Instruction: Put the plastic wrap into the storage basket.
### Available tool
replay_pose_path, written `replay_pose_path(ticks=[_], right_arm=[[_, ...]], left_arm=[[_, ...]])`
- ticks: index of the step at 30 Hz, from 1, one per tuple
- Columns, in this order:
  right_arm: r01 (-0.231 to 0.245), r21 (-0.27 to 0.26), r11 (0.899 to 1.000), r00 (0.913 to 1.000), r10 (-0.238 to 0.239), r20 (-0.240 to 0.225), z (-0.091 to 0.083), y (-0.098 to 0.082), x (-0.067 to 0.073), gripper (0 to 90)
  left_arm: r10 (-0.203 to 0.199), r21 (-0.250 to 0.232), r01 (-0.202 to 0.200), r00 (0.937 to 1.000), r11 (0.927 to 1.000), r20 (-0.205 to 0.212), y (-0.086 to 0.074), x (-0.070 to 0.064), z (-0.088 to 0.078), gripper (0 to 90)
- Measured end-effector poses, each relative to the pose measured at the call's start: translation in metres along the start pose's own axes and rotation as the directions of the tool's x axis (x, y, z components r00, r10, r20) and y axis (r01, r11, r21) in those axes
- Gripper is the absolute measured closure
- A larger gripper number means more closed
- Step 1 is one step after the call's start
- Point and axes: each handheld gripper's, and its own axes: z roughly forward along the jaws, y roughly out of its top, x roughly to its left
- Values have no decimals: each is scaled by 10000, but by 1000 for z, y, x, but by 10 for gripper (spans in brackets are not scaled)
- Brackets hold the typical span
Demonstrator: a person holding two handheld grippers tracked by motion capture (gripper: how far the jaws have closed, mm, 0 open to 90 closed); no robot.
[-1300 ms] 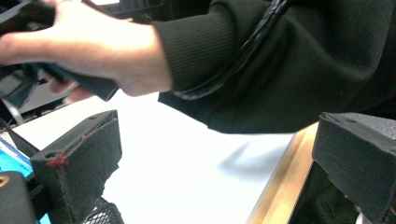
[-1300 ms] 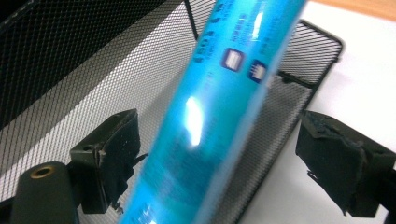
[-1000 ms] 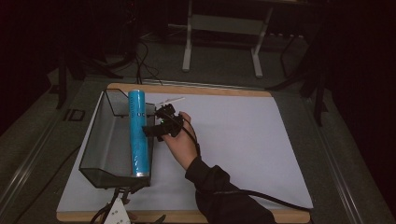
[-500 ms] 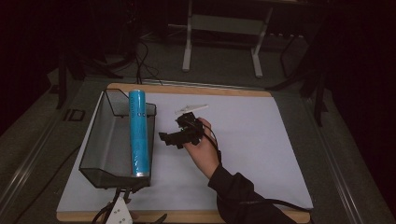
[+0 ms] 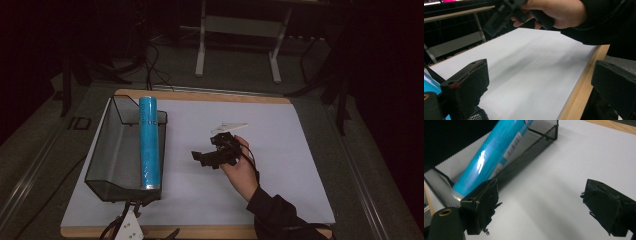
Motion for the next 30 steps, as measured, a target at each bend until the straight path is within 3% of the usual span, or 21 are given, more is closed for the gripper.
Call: replay_pose_path(ticks=[12, 25, 30], right_arm=[[233, -245, 9994, 9996, -230, 131, -29, -37, -13, 127], [-78, -190, 9998, 9999, 80, 101, -53, -74, -23, 126], [242, -180, 9995, 9990, -235, 393, -61, -83, -23, 127]], left_arm=[[24, 79, -24, 10000, 10000, 0, 0, 0, 2, 23], [40, 139, -41, 10000, 9999, 11, -1, -1, 3, 23], [70, 163, -70, 10000, 9998, 5, -1, -1, 3, 23]])
